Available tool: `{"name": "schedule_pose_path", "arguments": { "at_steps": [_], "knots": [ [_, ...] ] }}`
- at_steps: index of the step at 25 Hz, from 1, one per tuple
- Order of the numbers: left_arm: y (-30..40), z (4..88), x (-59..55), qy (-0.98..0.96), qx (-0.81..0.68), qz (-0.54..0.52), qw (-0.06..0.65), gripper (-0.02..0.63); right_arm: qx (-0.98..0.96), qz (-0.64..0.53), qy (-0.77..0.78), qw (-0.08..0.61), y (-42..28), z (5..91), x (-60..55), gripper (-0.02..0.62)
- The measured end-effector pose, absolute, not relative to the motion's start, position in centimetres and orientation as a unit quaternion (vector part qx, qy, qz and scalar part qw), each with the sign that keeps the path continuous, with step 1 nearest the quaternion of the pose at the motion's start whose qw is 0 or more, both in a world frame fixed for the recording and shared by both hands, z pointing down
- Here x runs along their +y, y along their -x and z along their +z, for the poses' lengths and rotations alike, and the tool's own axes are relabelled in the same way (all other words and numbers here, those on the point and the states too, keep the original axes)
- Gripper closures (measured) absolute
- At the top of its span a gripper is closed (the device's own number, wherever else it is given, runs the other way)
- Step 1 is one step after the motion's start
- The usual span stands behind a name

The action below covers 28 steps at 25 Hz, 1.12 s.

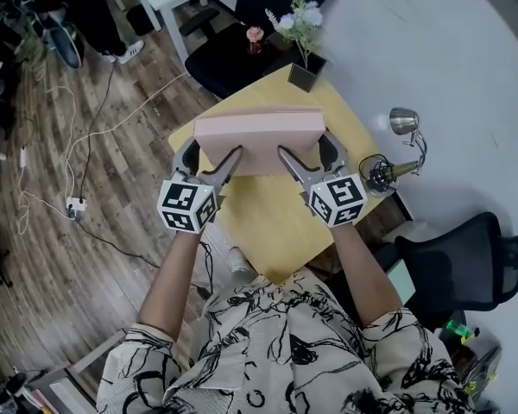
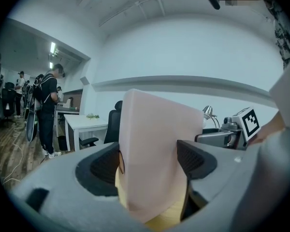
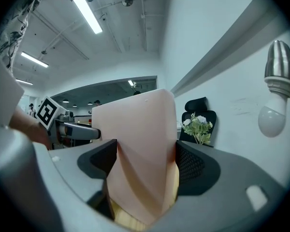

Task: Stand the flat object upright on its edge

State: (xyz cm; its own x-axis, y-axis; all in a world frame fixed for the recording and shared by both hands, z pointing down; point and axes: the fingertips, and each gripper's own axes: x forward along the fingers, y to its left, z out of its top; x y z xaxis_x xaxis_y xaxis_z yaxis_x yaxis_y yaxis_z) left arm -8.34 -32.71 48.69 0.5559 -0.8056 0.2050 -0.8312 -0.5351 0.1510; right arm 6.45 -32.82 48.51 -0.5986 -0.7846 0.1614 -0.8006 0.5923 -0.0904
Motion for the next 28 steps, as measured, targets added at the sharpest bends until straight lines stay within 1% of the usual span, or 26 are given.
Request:
{"name": "schedule_pose_path", "arguments": {
  "at_steps": [10,28],
  "knots": [
    [8.6,49.2,-31.7,-0.877,-0.468,0.048,0.098,0.233,-0.897,0.053,-0.437,0.043,-6.2,49.0,-32.0,0.218],
    [8.4,50.6,-30.8,-0.877,-0.473,0.044,0.075,0.241,-0.9,0.055,-0.432,0.029,-6.3,50.8,-31.4,0.213]
  ]
}}
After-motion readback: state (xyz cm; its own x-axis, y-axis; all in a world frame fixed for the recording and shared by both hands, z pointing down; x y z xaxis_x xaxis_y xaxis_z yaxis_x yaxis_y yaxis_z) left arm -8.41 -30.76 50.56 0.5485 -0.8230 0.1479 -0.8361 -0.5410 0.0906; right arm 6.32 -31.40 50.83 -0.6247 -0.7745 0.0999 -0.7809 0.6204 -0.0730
